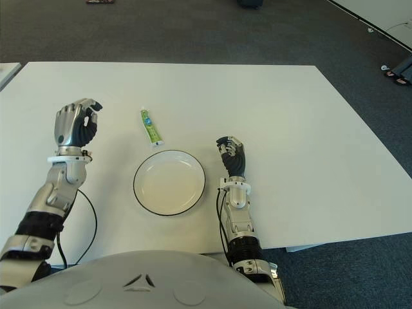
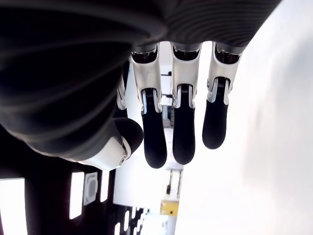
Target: Put the toothpaste on the table into the plate.
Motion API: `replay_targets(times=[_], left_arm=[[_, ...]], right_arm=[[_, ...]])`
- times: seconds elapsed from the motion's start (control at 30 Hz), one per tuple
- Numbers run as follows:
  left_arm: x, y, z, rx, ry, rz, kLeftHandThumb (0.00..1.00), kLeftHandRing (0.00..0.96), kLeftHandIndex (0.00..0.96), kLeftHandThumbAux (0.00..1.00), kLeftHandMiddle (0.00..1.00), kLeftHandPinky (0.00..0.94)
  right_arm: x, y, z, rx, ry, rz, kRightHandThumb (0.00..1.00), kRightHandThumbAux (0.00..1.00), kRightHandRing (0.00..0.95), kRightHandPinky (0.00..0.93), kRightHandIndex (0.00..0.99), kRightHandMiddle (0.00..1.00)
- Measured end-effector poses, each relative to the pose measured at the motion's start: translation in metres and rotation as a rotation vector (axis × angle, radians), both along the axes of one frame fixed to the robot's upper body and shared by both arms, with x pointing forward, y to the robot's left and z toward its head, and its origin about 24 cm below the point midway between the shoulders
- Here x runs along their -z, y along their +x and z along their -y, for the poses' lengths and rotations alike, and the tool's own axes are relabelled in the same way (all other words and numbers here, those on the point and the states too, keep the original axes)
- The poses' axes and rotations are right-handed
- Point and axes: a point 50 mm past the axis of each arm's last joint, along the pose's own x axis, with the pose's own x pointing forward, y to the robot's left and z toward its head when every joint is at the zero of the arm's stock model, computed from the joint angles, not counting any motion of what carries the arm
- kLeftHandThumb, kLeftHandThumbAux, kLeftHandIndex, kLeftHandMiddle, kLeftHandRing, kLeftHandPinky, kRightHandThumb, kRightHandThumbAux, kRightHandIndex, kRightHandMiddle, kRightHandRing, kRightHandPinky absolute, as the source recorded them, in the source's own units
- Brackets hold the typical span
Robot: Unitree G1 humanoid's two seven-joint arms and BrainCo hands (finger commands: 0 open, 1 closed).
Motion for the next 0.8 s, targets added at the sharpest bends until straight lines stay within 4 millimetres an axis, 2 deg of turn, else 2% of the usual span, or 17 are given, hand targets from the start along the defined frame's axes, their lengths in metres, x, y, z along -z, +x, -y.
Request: replay_targets(times=[0.1, 0.13, 0.17, 0.23, 0.37, 0.63, 0.8], left_arm=[[0.002, 0.008, 0.004, 0.020, 0.023, -0.021, 0.835, 0.332, 0.439, 0.682, 0.436, 0.336], [0.003, 0.010, 0.005, 0.026, 0.031, -0.028, 0.786, 0.303, 0.426, 0.695, 0.370, 0.314], [0.004, 0.011, 0.006, 0.031, 0.038, -0.034, 0.712, 0.266, 0.322, 0.690, 0.308, 0.284], [0.006, 0.018, 0.006, 0.052, 0.066, -0.055, 0.648, 0.228, 0.224, 0.674, 0.247, 0.254], [0.006, 0.032, 0.002, 0.079, 0.138, -0.066, 0.618, 0.169, 0.115, 0.582, 0.167, 0.208], [-0.020, 0.058, -0.004, 0.148, 0.303, 0.047, 0.620, 0.107, 0.045, 0.419, 0.102, 0.147], [-0.029, 0.068, -0.001, 0.195, 0.408, 0.079, 0.609, 0.067, 0.013, 0.348, 0.064, 0.093]], right_arm=[[0.001, 0.000, -0.001, -0.003, 0.002, -0.005, 0.710, 0.731, 0.417, 0.420, 0.428, 0.452], [0.002, 0.000, -0.001, -0.003, 0.002, -0.007, 0.710, 0.731, 0.419, 0.423, 0.428, 0.452], [0.002, 0.000, -0.001, -0.003, 0.002, -0.007, 0.710, 0.731, 0.420, 0.426, 0.428, 0.452], [0.003, -0.001, -0.001, -0.003, 0.002, -0.009, 0.711, 0.731, 0.421, 0.427, 0.428, 0.453], [0.002, -0.001, -0.001, 0.001, 0.002, -0.003, 0.711, 0.731, 0.424, 0.427, 0.428, 0.454], [0.001, -0.002, 0.000, 0.006, 0.003, 0.016, 0.710, 0.730, 0.434, 0.442, 0.429, 0.459], [0.001, -0.002, 0.000, 0.010, 0.004, 0.025, 0.710, 0.730, 0.440, 0.446, 0.429, 0.463]])
